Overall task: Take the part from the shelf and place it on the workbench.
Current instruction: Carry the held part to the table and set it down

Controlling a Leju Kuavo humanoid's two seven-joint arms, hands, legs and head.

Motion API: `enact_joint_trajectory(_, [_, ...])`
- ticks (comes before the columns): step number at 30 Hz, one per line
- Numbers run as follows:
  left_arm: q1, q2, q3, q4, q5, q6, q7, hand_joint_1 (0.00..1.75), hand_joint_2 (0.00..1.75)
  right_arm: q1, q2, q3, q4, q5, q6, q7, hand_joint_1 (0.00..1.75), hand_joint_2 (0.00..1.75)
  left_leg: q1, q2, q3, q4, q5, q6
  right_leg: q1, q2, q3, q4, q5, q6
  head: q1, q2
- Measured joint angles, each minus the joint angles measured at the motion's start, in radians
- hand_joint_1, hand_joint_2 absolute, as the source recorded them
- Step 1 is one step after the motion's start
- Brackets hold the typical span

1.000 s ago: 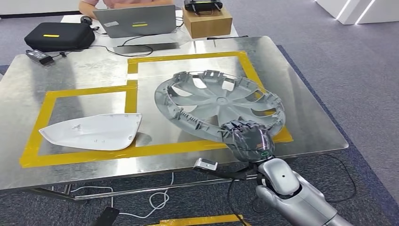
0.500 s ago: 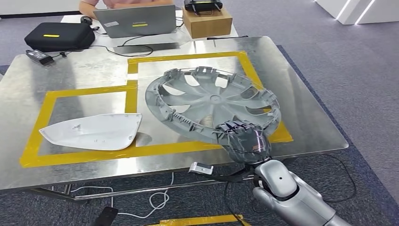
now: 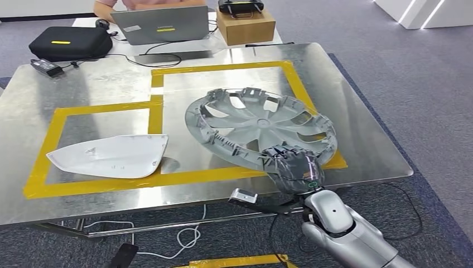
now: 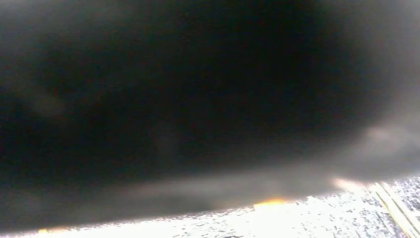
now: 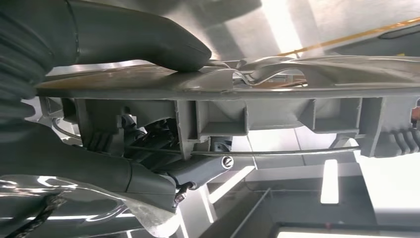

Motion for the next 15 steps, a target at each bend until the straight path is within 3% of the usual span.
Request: enact_joint_trajectory(15, [0.005, -0.004, 0.010, -0.014, -0.002, -0.003, 0.013, 0.00, 0.00, 0.017, 0.000, -0.025, 0.057, -0.005, 0.001, 0.003, 1.75, 1.75, 0.000, 0.000, 0.000, 0.000, 0.000, 0.000, 0.000, 0.000, 0.000, 0.000, 0.000, 0.000, 0.000, 0.000])
